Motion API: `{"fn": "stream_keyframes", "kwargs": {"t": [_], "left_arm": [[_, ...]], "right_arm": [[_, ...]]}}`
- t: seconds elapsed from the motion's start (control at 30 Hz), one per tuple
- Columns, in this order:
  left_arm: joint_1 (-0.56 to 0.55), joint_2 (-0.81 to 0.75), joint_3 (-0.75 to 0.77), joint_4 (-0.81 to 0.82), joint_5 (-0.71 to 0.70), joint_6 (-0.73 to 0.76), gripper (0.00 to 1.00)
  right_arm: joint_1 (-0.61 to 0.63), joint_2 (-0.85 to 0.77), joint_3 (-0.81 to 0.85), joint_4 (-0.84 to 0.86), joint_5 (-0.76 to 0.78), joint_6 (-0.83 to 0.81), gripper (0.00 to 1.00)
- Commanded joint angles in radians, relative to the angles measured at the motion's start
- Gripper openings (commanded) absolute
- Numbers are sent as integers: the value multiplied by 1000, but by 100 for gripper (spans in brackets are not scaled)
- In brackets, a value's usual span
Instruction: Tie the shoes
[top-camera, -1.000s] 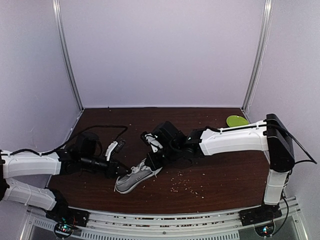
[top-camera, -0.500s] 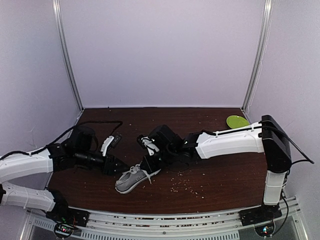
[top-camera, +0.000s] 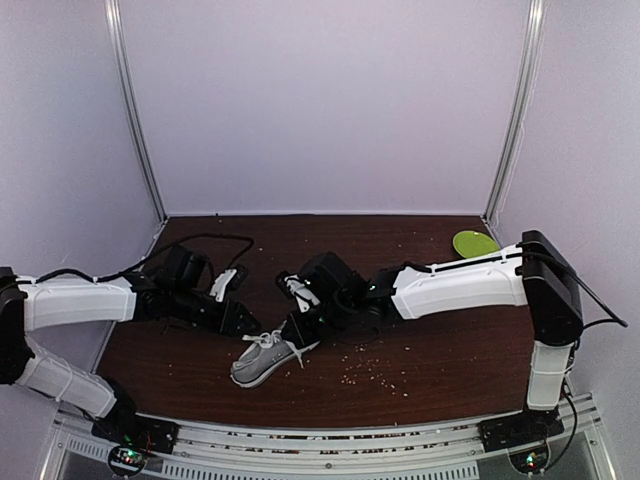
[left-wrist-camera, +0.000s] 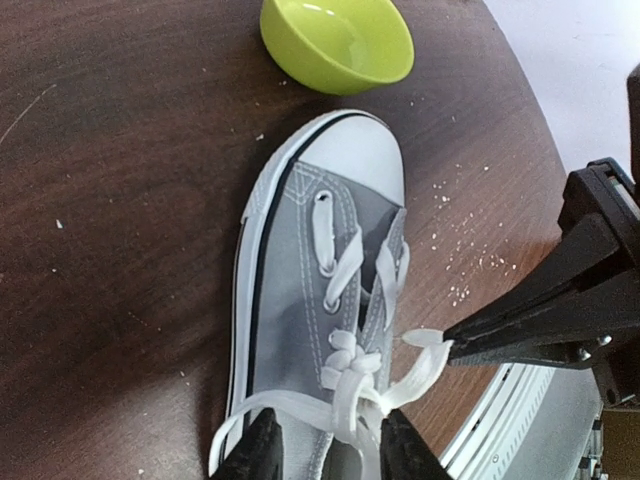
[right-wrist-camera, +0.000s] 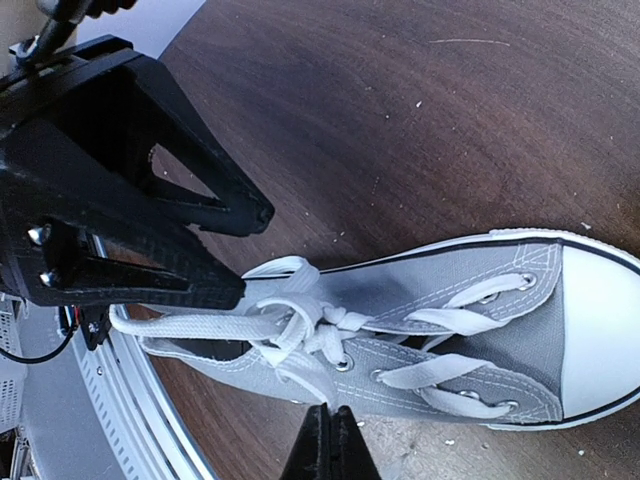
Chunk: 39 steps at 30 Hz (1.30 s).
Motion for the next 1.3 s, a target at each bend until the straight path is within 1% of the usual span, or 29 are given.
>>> {"fn": "stream_keyframes", "kwargs": {"t": [0.0,0.17,0.57,1.13,1.2,1.27], "left_arm": [[7,29,25,51,47,-7,35],[7,48,6,59,72,-11,27],[7,79,-17,96,97,-25,19],[6,112,-39,131,109,-38,19],[6,120,-41,140,117,-40,16],[6,122,-45,151,122,-41,11]], "right_arm": [[4,-4,-13,26,-6,13,0],[5,1,-9,27,-10,14,0],[4,3,-6,27,-17,15,0],[6,7,-8,35,-26,18,0],[6,9,-8,35,-26,18,0],[6,7,-8,36,-24,18,0]]}}
